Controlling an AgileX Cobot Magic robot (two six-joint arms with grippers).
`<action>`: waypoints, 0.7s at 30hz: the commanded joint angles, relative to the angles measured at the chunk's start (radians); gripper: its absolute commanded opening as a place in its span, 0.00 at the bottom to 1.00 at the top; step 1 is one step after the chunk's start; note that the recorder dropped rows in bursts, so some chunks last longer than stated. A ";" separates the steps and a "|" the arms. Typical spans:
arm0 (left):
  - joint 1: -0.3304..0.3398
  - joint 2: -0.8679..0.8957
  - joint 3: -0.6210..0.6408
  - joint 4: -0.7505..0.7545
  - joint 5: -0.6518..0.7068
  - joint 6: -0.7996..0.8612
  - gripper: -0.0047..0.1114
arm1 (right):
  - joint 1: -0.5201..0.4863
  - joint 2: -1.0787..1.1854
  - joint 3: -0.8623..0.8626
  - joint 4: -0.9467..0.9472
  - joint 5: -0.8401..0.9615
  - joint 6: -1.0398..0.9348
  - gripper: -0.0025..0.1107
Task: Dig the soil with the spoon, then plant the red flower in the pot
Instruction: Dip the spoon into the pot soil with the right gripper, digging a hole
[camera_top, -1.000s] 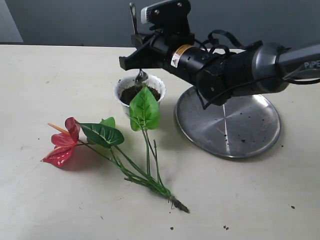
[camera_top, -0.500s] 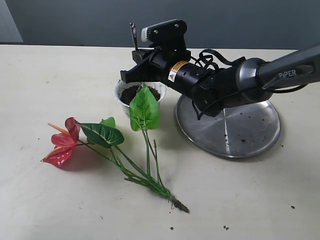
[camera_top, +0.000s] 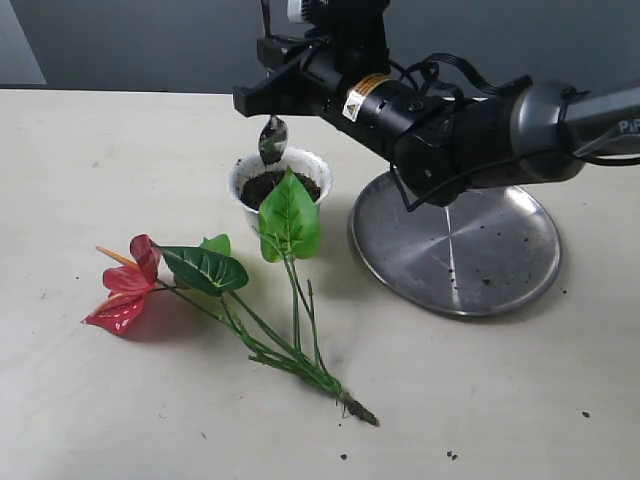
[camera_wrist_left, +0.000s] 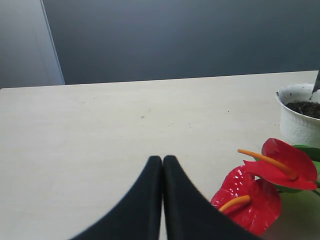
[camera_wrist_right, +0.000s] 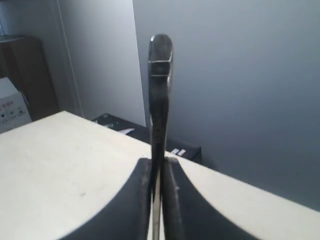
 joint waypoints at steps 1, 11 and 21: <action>-0.004 0.005 -0.003 0.000 -0.015 -0.001 0.05 | -0.004 0.070 -0.001 -0.004 0.049 -0.008 0.02; -0.004 0.005 -0.003 0.000 -0.015 -0.001 0.05 | -0.004 0.144 -0.001 -0.004 0.026 -0.004 0.02; -0.004 0.005 -0.003 0.000 -0.015 -0.001 0.05 | -0.004 -0.035 -0.016 -0.004 -0.003 -0.011 0.02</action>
